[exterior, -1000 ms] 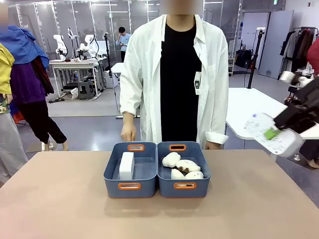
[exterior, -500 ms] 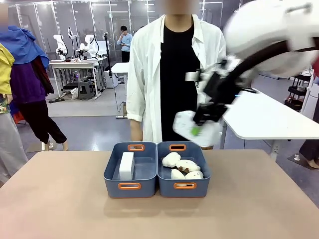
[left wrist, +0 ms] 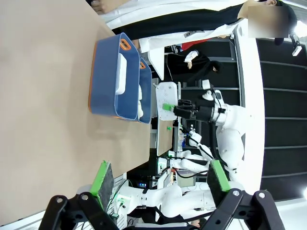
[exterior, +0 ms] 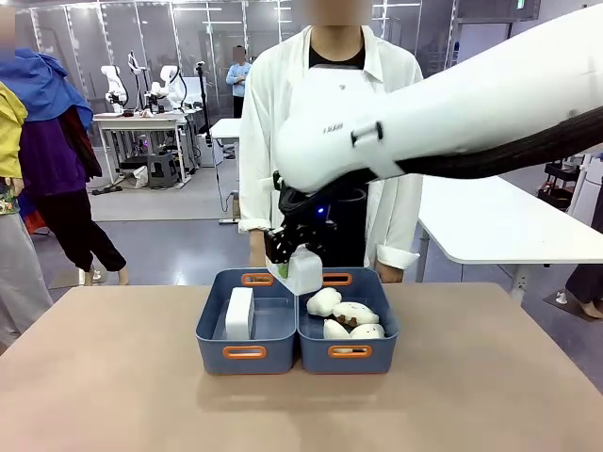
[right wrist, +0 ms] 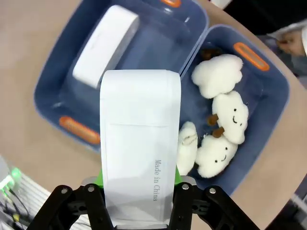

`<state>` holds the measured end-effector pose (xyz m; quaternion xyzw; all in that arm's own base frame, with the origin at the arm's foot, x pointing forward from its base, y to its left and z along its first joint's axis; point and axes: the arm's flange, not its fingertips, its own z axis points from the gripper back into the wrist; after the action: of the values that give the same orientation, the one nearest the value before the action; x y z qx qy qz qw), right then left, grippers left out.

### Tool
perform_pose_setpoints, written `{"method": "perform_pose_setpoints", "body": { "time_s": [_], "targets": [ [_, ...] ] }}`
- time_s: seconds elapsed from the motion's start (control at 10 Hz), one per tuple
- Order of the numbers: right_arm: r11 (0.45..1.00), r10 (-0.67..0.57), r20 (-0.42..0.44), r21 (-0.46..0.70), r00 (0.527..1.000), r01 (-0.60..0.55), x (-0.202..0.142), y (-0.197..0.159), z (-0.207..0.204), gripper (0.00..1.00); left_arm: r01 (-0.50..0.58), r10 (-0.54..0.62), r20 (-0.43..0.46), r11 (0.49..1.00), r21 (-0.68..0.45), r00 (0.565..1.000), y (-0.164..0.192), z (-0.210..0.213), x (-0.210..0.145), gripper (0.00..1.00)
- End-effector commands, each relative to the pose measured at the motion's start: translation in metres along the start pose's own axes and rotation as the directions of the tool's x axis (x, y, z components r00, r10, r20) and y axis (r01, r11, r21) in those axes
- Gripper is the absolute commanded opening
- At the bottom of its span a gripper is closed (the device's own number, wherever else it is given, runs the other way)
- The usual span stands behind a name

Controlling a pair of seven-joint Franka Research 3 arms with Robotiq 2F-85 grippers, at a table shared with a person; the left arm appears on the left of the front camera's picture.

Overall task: Sort the digital clocks into the basket.
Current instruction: Pick up the Digital clock from the table and place it into the empty Plastic storage basket.

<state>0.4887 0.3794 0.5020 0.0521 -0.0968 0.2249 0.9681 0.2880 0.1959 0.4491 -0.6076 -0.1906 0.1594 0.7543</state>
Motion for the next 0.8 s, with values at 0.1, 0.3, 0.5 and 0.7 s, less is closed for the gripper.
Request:
{"method": "perform_pose_setpoints", "body": {
  "time_s": [0.1, 0.3, 0.5, 0.7],
  "targets": [
    [0.987, -0.159, -0.034, 0.023, 0.987, 0.16, 0.034, 0.034, -0.027, 0.51, -0.001, 0.001, -0.009, 1.0, -0.006, 1.0, -0.003, 0.004, -0.003, 1.0],
    [0.973, -0.215, -0.049, 0.07, 0.975, 0.218, 0.041, 0.032, -0.051, 0.51, -0.001, 0.001, -0.009, 1.0, -0.006, 1.0, -0.003, 0.004, -0.003, 1.0],
    [0.97, -0.239, -0.05, 0.033, 0.97, 0.241, 0.044, 0.029, -0.076, 0.51, -0.001, 0.001, -0.009, 1.0, -0.006, 1.0, -0.003, 0.004, -0.003, 1.0],
    [0.961, -0.275, -0.037, 0.018, 0.961, 0.276, 0.046, 0.026, -0.091, 0.51, -0.001, 0.001, -0.009, 1.0, -0.006, 1.0, -0.003, 0.004, -0.003, 1.0]
  ]
}}
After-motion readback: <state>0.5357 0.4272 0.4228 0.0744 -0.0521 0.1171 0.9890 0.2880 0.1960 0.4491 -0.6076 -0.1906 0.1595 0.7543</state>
